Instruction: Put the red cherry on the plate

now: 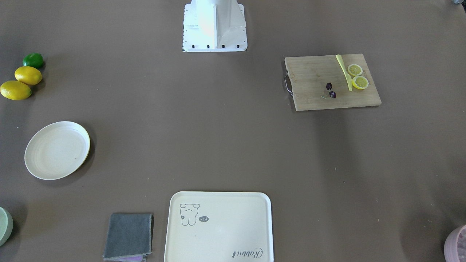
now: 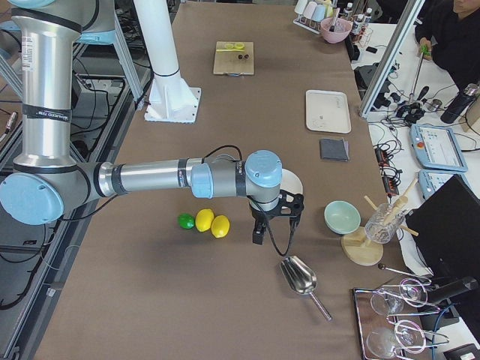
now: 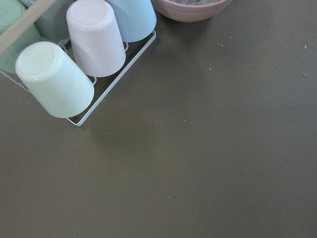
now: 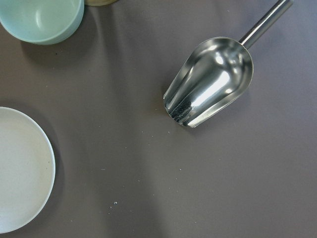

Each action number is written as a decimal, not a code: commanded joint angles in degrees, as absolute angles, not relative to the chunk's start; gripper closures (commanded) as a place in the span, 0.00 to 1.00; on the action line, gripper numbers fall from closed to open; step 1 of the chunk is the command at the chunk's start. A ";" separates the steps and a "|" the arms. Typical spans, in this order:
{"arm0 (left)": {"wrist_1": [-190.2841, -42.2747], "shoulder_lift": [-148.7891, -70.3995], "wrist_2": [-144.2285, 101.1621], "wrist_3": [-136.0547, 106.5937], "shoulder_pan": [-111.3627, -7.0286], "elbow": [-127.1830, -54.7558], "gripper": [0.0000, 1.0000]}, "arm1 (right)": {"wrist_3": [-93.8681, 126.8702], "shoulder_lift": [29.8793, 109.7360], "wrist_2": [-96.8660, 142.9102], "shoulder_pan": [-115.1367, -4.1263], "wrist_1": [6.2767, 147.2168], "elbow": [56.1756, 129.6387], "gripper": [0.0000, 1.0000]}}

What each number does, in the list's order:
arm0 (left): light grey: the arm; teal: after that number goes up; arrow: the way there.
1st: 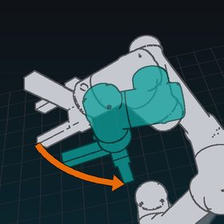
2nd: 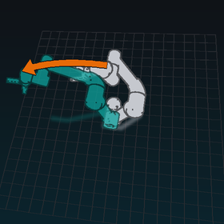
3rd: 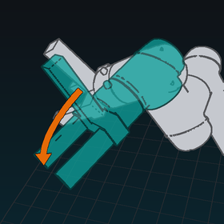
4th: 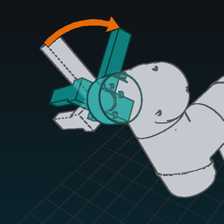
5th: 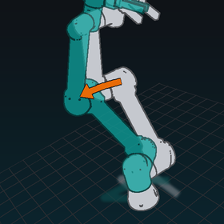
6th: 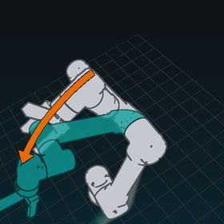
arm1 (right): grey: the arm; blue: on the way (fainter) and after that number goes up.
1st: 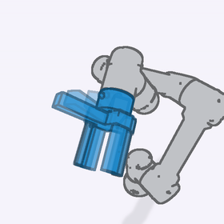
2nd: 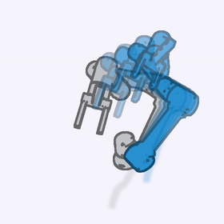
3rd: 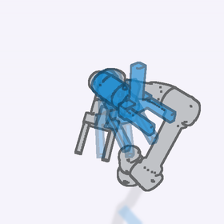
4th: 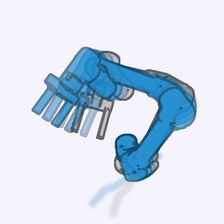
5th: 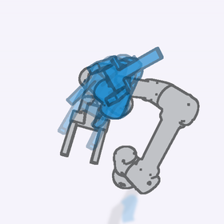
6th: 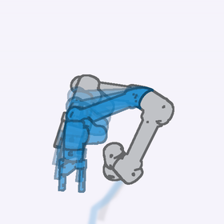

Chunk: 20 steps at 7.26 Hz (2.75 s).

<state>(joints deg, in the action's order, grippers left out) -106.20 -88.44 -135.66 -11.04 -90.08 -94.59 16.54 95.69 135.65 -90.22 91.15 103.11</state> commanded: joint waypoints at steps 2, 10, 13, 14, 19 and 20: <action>-106.26 -88.42 -135.70 -11.07 -90.09 -94.39 0.01 | 16.17 95.80 135.35 -90.44 91.14 102.92 0.00; -106.26 -88.42 -135.53 -10.98 -90.09 -93.78 0.01 | 16.44 94.66 135.00 -91.49 91.14 103.27 0.00; -106.26 -88.42 -135.70 -11.08 -90.17 -94.22 0.01 | 16.52 93.96 134.91 -91.49 91.14 103.19 0.00; -106.17 -88.33 -135.70 -11.07 -90.18 -94.22 0.01 | 16.52 93.78 135.09 -91.49 91.14 103.53 0.00; -106.35 -89.47 -135.70 -11.07 -89.91 -94.74 0.01 | 16.61 91.85 135.53 -89.75 91.23 102.66 0.00; -107.39 -91.04 -135.27 -11.16 -89.13 -92.66 0.01 | 16.61 90.98 135.53 -88.95 91.23 102.66 0.00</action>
